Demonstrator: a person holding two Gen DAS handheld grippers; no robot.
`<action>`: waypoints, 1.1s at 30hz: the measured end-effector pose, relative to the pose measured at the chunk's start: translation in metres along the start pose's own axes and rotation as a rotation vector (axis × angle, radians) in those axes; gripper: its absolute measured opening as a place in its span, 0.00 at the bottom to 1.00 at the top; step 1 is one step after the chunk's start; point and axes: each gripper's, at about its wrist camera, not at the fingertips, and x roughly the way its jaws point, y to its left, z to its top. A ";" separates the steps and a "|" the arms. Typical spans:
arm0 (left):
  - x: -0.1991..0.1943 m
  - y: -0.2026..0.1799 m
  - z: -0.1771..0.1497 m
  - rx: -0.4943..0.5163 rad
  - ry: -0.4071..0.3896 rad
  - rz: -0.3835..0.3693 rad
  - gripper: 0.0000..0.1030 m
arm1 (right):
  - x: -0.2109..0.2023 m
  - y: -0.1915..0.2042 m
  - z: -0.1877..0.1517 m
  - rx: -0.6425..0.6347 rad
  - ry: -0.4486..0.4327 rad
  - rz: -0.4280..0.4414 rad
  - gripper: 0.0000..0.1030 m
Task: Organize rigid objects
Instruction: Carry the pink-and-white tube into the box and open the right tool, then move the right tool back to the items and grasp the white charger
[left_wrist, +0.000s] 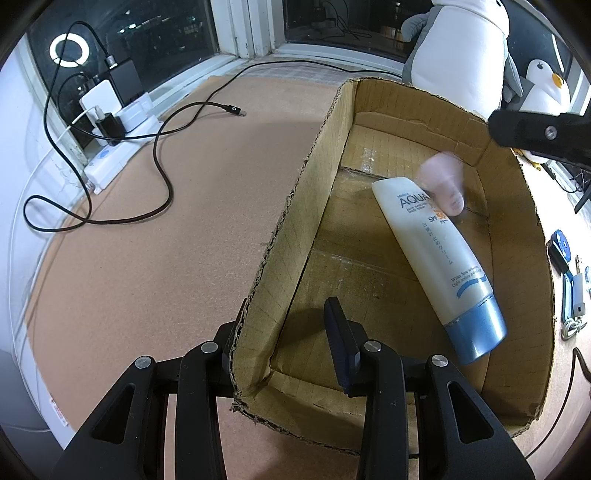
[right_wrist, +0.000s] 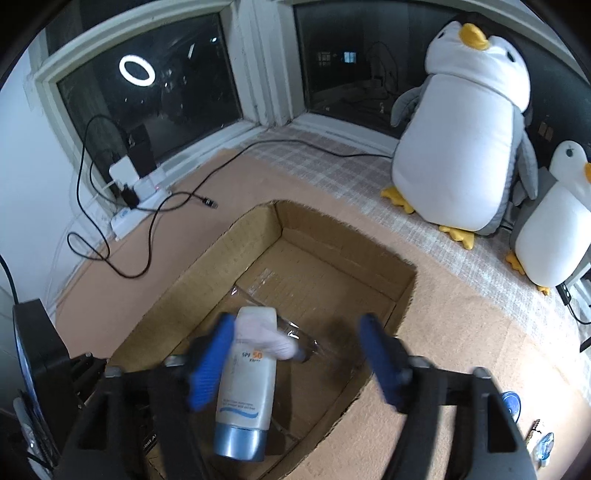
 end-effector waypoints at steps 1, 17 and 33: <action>0.000 0.000 0.000 0.001 0.000 0.000 0.35 | -0.001 -0.002 0.000 0.007 -0.004 0.000 0.70; 0.001 0.001 0.000 0.000 0.001 0.002 0.35 | -0.032 -0.057 -0.028 0.126 0.010 -0.054 0.72; 0.001 0.001 0.000 0.001 0.000 0.001 0.35 | -0.084 -0.181 -0.114 0.390 0.086 -0.174 0.72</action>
